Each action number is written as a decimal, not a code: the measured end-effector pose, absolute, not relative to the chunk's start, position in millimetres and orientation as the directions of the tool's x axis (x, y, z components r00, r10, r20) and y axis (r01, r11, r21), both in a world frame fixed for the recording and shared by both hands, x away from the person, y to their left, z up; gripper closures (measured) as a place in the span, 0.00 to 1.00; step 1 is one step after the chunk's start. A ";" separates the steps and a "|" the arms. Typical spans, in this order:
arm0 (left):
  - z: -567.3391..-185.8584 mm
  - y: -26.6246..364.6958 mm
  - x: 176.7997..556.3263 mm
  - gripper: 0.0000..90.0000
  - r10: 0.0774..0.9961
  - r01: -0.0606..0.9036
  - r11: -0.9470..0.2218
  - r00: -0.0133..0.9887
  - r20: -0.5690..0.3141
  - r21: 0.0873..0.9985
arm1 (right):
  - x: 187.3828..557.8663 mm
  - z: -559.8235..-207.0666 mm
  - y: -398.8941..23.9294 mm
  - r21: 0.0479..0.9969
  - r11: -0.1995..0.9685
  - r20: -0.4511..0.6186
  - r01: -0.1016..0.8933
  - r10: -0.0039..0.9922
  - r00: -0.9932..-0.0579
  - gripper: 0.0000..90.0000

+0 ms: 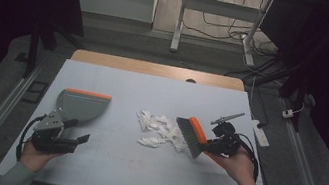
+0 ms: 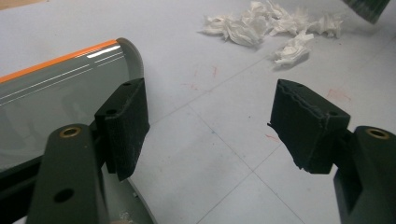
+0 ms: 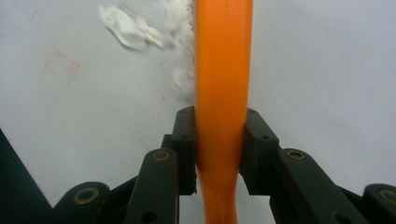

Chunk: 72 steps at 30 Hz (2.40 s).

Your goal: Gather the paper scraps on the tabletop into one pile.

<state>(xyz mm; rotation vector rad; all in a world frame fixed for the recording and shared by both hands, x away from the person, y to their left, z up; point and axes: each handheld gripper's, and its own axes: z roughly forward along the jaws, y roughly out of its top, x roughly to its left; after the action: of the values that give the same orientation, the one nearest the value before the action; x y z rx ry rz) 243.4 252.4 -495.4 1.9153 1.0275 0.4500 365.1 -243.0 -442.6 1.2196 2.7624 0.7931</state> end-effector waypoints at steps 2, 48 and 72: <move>-495.0 251.7 243.4 0.32 0.801 0.477 -0.262 0.592 -0.087 0.839 | 366.9 -448.5 -246.8 0.438 0.513 0.243 0.738 0.723 -0.647 0.77; -495.0 251.9 243.5 0.32 0.800 0.475 -0.264 0.594 -0.084 0.840 | 448.5 -433.3 -161.1 0.530 0.665 -0.083 0.526 0.658 -0.749 0.77; -494.6 256.4 240.4 0.32 0.805 0.474 -0.256 0.587 -0.085 0.842 | 446.2 -411.0 -120.1 0.499 0.822 -0.219 0.275 0.427 -0.877 0.77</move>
<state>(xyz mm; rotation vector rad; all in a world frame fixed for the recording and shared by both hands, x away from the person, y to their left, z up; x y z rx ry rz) 240.4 256.4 -494.6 1.9082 1.0278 0.4589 446.2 -120.1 -411.0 0.5326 2.6826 0.6638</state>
